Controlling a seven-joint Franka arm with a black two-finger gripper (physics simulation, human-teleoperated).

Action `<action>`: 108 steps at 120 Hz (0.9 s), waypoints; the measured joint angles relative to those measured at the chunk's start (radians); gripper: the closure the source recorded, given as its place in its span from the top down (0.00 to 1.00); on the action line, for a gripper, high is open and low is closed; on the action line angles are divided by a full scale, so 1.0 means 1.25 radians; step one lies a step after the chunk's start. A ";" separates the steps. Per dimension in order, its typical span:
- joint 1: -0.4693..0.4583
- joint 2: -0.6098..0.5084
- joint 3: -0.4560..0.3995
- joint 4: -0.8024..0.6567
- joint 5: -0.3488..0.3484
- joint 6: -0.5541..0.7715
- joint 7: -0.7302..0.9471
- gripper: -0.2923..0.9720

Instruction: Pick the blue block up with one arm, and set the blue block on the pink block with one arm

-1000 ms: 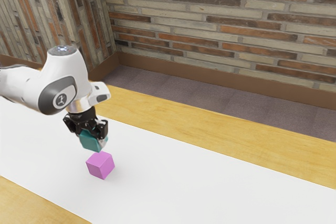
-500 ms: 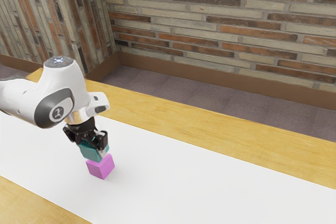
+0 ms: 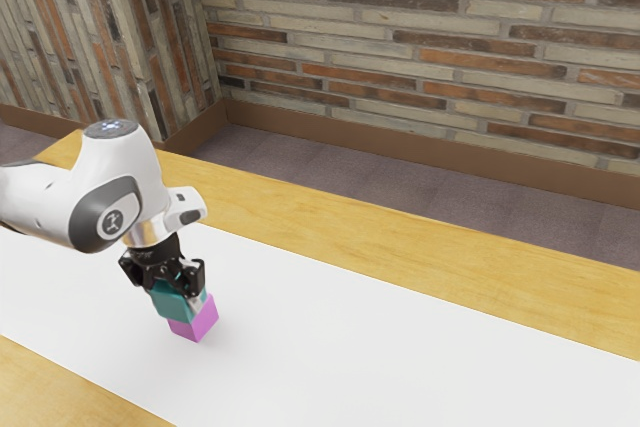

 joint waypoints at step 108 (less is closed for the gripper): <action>0.031 0.049 0.004 0.056 -0.007 0.004 0.042 0.48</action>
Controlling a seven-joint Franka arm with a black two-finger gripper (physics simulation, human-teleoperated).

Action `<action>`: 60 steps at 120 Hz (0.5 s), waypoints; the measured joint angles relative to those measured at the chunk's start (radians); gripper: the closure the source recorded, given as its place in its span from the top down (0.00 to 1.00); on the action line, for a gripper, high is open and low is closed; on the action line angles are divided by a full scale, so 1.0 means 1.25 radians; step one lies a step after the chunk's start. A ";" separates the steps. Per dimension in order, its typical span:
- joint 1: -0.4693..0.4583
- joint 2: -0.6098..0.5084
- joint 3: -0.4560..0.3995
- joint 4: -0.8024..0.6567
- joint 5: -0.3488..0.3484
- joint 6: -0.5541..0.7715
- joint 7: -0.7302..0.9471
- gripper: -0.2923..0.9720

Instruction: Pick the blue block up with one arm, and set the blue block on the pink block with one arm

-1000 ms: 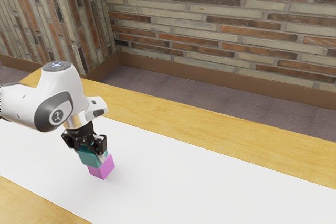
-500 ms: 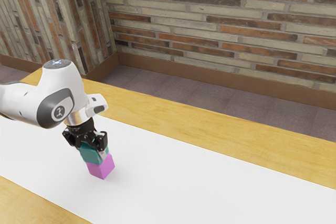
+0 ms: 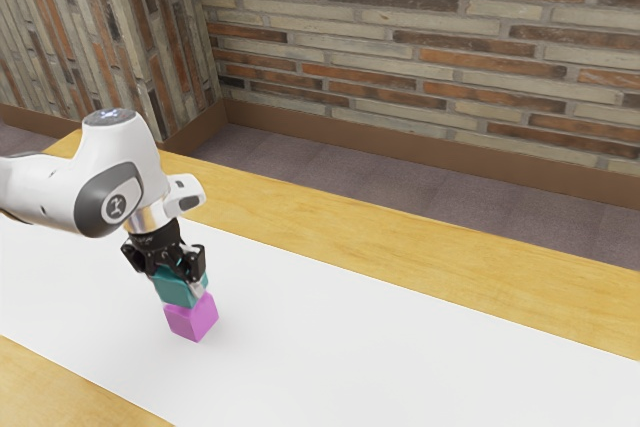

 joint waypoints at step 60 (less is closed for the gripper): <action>0.001 -0.004 0.000 -0.012 -0.040 0.040 0.157 0.48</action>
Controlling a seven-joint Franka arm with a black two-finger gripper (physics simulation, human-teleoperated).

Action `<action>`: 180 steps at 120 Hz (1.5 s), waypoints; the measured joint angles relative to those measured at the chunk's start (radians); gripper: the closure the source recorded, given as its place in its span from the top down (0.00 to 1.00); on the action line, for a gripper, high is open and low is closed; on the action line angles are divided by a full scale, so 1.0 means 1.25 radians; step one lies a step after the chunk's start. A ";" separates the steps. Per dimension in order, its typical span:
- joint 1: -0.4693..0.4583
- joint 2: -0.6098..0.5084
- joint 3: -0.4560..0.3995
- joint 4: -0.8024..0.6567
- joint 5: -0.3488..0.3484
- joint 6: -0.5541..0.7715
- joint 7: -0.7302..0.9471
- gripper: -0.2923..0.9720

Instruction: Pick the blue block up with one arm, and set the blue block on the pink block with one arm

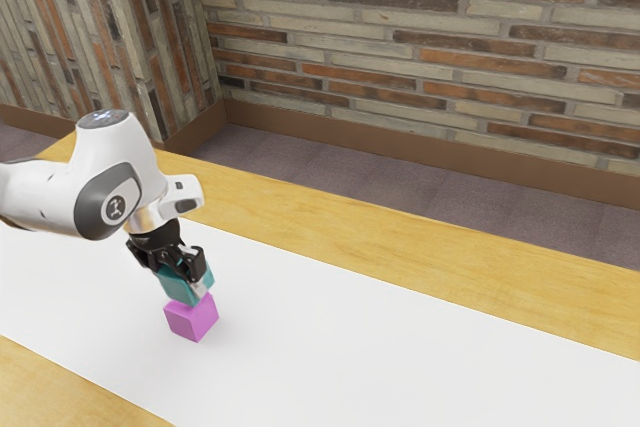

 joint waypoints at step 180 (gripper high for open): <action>-0.003 -0.069 0.000 -0.030 -0.104 -0.102 -0.002 0.48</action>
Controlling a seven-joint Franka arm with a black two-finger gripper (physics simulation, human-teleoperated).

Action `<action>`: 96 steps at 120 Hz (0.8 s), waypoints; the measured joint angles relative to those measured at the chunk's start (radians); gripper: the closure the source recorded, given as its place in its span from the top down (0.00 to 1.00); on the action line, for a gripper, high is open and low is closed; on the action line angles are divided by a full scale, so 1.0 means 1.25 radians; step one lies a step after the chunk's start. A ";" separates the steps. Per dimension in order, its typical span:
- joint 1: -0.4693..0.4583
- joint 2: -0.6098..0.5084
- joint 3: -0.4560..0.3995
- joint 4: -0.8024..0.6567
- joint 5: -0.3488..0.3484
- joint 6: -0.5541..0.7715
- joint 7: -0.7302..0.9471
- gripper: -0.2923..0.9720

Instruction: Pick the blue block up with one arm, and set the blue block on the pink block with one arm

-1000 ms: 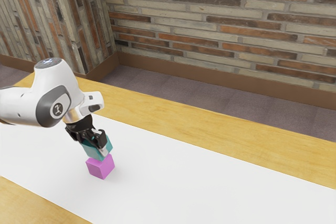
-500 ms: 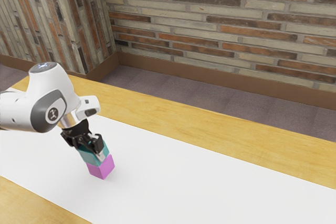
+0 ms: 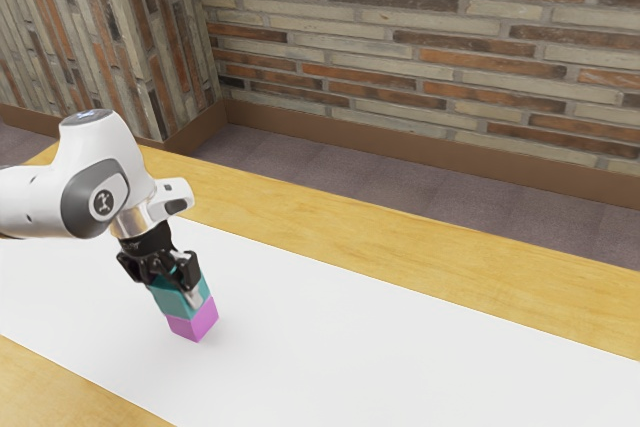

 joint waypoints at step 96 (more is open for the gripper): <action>0.015 0.034 0.001 0.030 0.064 -0.005 0.078 0.48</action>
